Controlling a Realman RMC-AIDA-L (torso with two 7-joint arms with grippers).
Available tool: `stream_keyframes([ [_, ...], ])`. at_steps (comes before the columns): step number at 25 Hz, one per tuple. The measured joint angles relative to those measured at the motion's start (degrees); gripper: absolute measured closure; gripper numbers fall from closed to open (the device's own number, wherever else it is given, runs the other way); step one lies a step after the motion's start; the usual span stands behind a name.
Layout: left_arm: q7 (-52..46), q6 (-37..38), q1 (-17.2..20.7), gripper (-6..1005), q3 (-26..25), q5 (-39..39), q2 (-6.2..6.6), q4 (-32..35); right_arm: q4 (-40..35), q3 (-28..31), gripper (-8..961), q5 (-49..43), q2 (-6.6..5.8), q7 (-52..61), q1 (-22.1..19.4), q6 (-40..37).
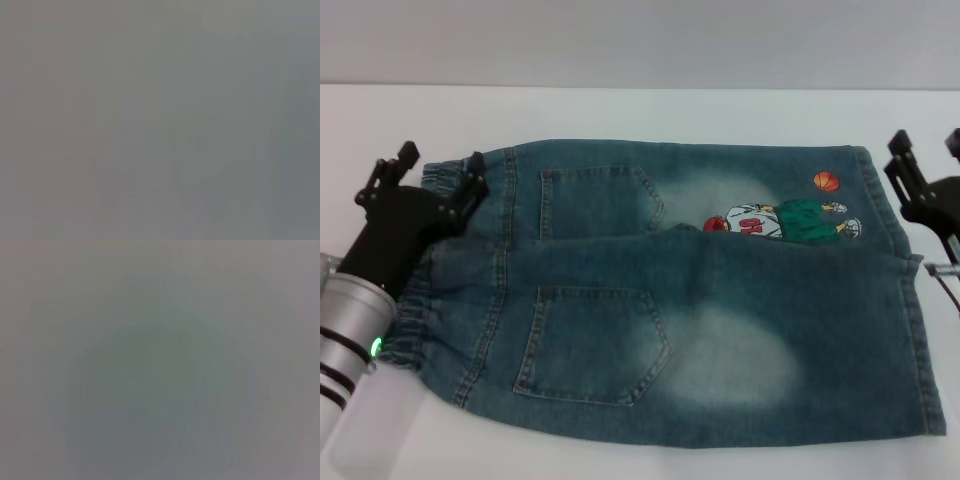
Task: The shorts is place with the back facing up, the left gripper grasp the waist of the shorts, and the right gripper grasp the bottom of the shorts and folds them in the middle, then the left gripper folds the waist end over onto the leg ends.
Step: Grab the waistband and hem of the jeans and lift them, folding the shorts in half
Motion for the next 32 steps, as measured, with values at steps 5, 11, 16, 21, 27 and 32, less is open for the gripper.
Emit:
stream_keyframes([
  [5, 4.1, -8.8, 3.5, 193, -5.6, 2.3, 0.59, -9.2, -10.1, 10.0, 301, -1.3, -0.96, -9.6, -1.3, 16.9],
  [11, 4.4, -27.8, 8.4, 193, -13.0, 5.1, 1.11, -24.8, -31.7, 30.4, 302, -1.4, 1.71, -28.0, -9.1, 47.6],
  [16, 4.5, -47.7, 9.8, 193, -18.7, 5.7, 1.0, -35.8, -44.6, 43.3, 303, -1.4, 3.49, -29.1, -12.5, 72.4],
  [21, 9.9, -74.9, 10.2, 192, -25.8, 6.1, -0.55, -50.7, -51.1, 53.4, 304, -1.4, 3.28, -23.7, -11.5, 95.2],
  [27, 14.1, -86.3, 10.8, 192, -30.1, 5.9, -2.85, -57.2, -55.6, 58.9, 306, -1.5, 3.28, -22.8, -10.6, 110.8],
  [32, 14.6, -93.6, 10.2, 193, -32.0, 5.8, -2.88, -60.4, -60.0, 63.7, 306, -0.9, 3.37, -21.6, -10.1, 123.1],
])
